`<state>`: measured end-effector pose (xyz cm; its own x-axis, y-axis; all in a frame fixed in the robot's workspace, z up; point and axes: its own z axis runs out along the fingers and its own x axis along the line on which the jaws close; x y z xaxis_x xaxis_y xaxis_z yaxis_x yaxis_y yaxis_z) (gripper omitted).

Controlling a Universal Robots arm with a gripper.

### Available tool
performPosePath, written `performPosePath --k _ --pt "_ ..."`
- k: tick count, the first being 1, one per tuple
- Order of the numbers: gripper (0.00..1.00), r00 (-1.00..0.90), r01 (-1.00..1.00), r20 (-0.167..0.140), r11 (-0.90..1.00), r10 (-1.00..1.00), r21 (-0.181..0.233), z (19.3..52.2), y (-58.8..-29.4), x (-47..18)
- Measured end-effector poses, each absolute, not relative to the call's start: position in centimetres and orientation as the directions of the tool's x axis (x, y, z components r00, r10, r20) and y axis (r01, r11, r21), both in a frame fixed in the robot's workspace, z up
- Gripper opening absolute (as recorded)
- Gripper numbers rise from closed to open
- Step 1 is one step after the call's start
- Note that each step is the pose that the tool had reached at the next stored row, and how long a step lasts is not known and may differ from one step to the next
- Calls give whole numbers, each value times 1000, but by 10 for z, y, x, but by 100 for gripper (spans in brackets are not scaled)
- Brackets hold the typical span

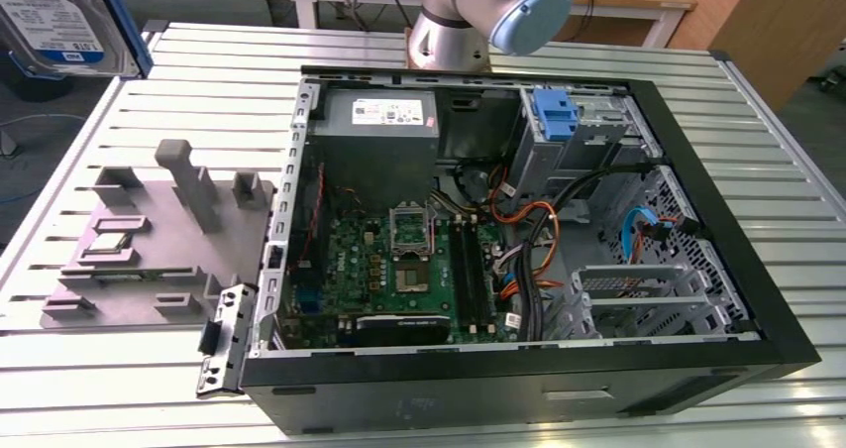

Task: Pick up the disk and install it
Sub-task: 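Pick up the disk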

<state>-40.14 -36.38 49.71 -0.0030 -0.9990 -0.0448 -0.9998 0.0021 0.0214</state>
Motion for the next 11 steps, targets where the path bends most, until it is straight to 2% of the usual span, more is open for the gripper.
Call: performPosePath --k 11 --pt "35 -3 -1000 -45 2 -999 21 497 -364 -394"
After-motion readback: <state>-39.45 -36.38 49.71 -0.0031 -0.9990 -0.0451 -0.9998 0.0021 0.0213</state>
